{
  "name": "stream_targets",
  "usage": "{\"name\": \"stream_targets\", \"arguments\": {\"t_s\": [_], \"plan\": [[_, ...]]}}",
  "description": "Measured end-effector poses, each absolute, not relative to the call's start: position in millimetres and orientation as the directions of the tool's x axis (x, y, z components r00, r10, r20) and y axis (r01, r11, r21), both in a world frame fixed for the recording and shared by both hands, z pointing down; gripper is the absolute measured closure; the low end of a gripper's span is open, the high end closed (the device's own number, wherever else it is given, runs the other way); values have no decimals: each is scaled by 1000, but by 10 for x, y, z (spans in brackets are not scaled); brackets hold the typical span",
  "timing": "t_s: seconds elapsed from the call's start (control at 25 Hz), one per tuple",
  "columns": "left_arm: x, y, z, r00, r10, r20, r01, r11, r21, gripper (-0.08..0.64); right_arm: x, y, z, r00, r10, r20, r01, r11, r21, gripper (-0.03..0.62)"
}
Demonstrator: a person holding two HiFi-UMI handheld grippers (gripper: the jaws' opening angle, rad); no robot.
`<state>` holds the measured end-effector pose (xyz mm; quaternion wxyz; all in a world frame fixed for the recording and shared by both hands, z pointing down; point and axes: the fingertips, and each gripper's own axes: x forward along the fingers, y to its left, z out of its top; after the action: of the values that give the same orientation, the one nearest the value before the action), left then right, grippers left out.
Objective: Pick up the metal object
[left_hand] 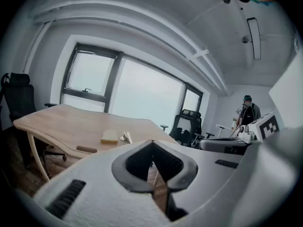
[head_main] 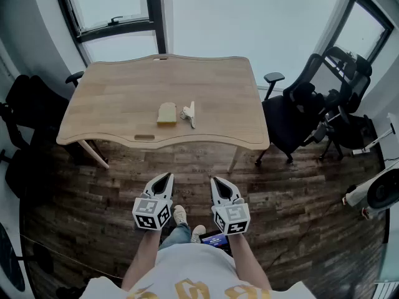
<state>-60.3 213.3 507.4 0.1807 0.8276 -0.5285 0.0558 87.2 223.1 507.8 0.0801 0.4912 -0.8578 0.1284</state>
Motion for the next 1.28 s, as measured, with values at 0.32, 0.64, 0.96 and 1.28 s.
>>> {"name": "stream_targets", "arguments": {"t_s": [0.32, 0.64, 0.96, 1.28], "plan": [[-706, 2147, 5001, 426, -866, 260, -894, -358, 271, 540, 825, 2289, 4971, -506, -827, 244, -862, 489, -130, 581], [-718, 2183, 4945, 409, -876, 254, -902, -347, 256, 540, 824, 2324, 4874, -515, -831, 211, -857, 499, -127, 581], [-636, 2169, 4975, 418, -872, 254, -896, -351, 271, 540, 859, 2311, 4874, -531, -825, 193, -847, 509, -154, 581], [-560, 1908, 5057, 423, -866, 268, -893, -349, 284, 540, 1064, 2041, 4951, -494, -847, 197, -866, 460, -195, 581]]}}
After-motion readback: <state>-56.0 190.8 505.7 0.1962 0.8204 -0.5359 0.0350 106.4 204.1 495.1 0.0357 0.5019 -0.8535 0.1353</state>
